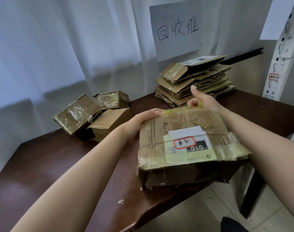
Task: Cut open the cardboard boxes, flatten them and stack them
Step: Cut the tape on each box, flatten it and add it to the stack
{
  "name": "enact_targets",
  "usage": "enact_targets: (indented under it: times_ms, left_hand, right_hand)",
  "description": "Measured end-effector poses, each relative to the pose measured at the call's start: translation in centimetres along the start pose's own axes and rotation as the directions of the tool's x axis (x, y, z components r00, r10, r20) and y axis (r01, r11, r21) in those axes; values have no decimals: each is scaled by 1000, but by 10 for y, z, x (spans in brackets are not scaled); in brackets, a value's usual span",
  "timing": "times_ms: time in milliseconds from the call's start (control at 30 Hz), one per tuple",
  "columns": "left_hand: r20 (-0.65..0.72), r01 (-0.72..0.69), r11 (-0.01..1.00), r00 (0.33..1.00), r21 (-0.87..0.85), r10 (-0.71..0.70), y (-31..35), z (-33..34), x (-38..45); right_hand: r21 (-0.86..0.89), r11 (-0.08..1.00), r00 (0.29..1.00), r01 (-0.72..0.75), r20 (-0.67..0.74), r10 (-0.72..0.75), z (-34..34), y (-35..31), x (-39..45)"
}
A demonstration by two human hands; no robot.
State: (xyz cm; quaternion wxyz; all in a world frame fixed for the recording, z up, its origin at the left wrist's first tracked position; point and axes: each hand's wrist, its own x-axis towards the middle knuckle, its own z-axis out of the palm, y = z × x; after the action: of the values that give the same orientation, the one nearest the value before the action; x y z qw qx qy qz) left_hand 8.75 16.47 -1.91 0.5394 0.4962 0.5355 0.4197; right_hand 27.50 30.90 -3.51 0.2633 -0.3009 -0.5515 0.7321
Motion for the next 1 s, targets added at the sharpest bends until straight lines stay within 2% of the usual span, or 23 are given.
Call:
enact_targets:
  times_ms: [33, 100, 167, 200, 267, 333, 433, 500, 567, 633, 700, 767, 867, 1000]
  left_hand:
    - [-69, 4, 998, 998, 63, 0, -1, 1, 0]
    - [-124, -17, 984, 992, 177, 40, -9, -1, -2]
    - [-156, -60, 966, 982, 251, 102, -17, -7, -6]
    - [-186, -60, 964, 976, 258, 111, -19, -9, -9]
    - [-236, -34, 959, 966, 282, 104, -19, -13, -13]
    - [-261, -2, 927, 959, 376, 107, -17, -16, -14]
    - [-322, 115, 836, 943, 537, 77, -15, -19, -11]
    - [-366, 213, 708, 928, 674, 69, -20, -15, -7]
    - [-400, 292, 494, 908, 819, 127, -36, -8, -2]
    - [-428, 374, 236, 868, 897, 252, -57, 0, 1]
    - [-435, 436, 90, 815, 896, 383, -70, 4, 2]
    - [-436, 458, 60, 789, 887, 433, -73, 7, 2]
    - [-431, 452, 77, 765, 889, 478, -70, 9, -1]
    - [-398, 380, 164, 692, 910, 602, -57, 14, -9]
  right_hand:
    - [12, 998, 995, 69, -78, -68, -3, 2, 4]
    - [-105, 979, 947, 175, -255, -197, -11, 9, 10]
    - [-175, 967, 903, 183, -359, -236, -17, 15, 9]
    - [-182, 966, 906, 185, -350, -239, -16, 17, 5]
    - [-104, 977, 951, 185, -233, -204, -13, 21, -2]
    - [-45, 986, 975, 163, -145, -168, -11, 19, -9]
    - [-184, 976, 974, 118, -168, -149, -13, 16, -15]
    - [-365, 927, 973, 86, -169, -157, -17, 20, -18]
    - [-496, 866, 970, 57, -176, -165, -24, 29, -18]
    - [-595, 803, 959, 36, -205, -196, -32, 38, -19]
    - [-709, 705, 950, 11, -214, -229, -34, 39, -22]
    - [-794, 608, 949, -18, -205, -240, -32, 38, -25]
    - [-894, 445, 940, -45, -189, -284, -23, 39, -33]
    - [-943, 327, 912, -56, -182, -368, -15, 36, -38]
